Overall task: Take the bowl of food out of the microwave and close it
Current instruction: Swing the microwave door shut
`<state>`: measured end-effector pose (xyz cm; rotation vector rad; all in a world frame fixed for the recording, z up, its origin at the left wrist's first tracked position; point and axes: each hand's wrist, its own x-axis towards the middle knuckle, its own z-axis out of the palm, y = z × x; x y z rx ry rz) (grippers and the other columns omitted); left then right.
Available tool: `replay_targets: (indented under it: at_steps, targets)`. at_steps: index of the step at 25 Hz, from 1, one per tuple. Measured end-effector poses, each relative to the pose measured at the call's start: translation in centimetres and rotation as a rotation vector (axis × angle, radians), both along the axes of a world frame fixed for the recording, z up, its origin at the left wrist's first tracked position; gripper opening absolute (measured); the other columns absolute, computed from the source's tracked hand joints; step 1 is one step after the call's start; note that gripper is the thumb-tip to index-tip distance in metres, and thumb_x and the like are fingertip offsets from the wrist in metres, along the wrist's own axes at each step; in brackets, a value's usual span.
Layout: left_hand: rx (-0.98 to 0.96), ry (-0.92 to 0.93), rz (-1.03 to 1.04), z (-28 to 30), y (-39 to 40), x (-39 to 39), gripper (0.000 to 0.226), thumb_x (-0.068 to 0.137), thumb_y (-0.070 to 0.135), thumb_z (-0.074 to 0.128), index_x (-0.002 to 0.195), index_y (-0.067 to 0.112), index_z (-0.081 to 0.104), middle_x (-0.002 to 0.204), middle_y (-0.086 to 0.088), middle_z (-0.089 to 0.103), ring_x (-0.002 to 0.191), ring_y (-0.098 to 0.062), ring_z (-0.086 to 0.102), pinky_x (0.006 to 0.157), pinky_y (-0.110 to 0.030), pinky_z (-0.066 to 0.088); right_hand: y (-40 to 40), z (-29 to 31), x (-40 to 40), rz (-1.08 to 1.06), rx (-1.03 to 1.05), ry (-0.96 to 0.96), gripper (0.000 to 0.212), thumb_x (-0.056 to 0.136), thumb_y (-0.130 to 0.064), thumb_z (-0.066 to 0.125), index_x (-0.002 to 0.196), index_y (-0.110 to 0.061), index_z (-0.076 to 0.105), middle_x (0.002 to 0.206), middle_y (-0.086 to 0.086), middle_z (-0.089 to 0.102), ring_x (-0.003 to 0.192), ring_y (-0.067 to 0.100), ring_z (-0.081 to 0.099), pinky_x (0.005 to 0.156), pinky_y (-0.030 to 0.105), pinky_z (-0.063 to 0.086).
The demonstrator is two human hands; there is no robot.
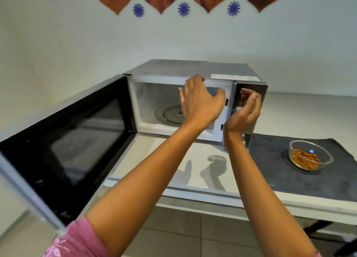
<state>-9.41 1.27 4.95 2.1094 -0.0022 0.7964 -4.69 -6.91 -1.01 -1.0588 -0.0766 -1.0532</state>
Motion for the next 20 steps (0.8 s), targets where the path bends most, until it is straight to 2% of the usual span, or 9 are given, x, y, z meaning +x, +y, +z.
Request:
replay_targets:
  at_steps: [3,5,8,11,16,18,20]
  targets:
    - [0.193,0.177,0.188,1.0,5.7,-0.9,0.074,0.084,0.048,0.056,0.142,0.008,0.035,0.154,-0.012,0.033,0.149,-0.031,0.013,0.122,-0.051,-0.001,3.9,0.1,-0.8,0.155,0.015,-0.015,0.027,0.102,-0.016,0.037,0.090,-0.015,0.062,0.089,0.006,0.061,0.089,0.012,0.058,0.084,0.028,0.046]
    - [0.343,0.276,0.333,1.7,9.1,-2.1,0.082,0.084,0.056,0.050,0.147,0.007,0.029,0.158,-0.016,0.025,0.151,-0.034,0.003,0.118,-0.059,-0.010,6.6,0.0,-1.6,0.236,-0.010,-0.015,0.027,0.101,-0.015,0.039,0.088,-0.014,0.062,0.087,0.002,0.061,0.086,0.003,0.058,0.083,0.020,0.046]
    - [0.517,0.439,0.482,2.5,13.1,-4.6,0.092,0.085,0.064,0.043,0.154,0.010,0.016,0.163,-0.016,0.012,0.150,-0.038,-0.005,0.107,-0.072,-0.016,10.1,-0.5,-2.8,0.340,-0.069,-0.023,0.030,0.102,-0.010,0.039,0.088,-0.012,0.065,0.091,0.007,0.064,0.087,-0.001,0.061,0.084,0.019,0.047]
    - [0.628,0.596,0.563,2.7,15.7,-6.9,0.092,0.086,0.065,0.042,0.156,0.015,0.009,0.164,-0.015,0.003,0.149,-0.041,-0.008,0.099,-0.078,-0.019,13.0,-0.9,-3.9,0.421,-0.113,-0.048,0.032,0.102,-0.010,0.038,0.088,-0.008,0.067,0.092,0.009,0.065,0.086,-0.001,0.062,0.083,0.017,0.046]
    - [0.611,0.822,0.634,3.6,18.7,-9.7,0.087,0.087,0.059,0.048,0.155,0.023,0.008,0.164,-0.014,0.002,0.149,-0.044,0.001,0.096,-0.083,-0.013,16.3,-0.8,-5.8,0.527,-0.182,-0.092,0.034,0.101,-0.011,0.037,0.085,-0.007,0.067,0.090,0.009,0.065,0.085,0.001,0.061,0.081,0.015,0.044]
    - [0.605,0.876,0.649,3.8,19.4,-10.3,0.089,0.086,0.062,0.050,0.156,0.024,0.010,0.164,-0.014,0.002,0.149,-0.044,0.003,0.099,-0.085,-0.006,17.2,-0.3,-6.4,0.584,-0.211,-0.112,0.034,0.101,-0.012,0.037,0.086,-0.007,0.068,0.091,0.009,0.066,0.087,0.003,0.062,0.083,0.017,0.045]
    - [0.600,0.915,0.625,4.4,19.9,-10.7,0.093,0.083,0.068,0.052,0.155,0.024,0.013,0.163,-0.014,0.010,0.148,-0.044,0.011,0.105,-0.081,0.006,17.7,0.2,-6.9,0.639,-0.260,-0.151,0.035,0.101,-0.014,0.038,0.087,-0.008,0.068,0.090,0.008,0.067,0.088,0.005,0.063,0.083,0.018,0.045]
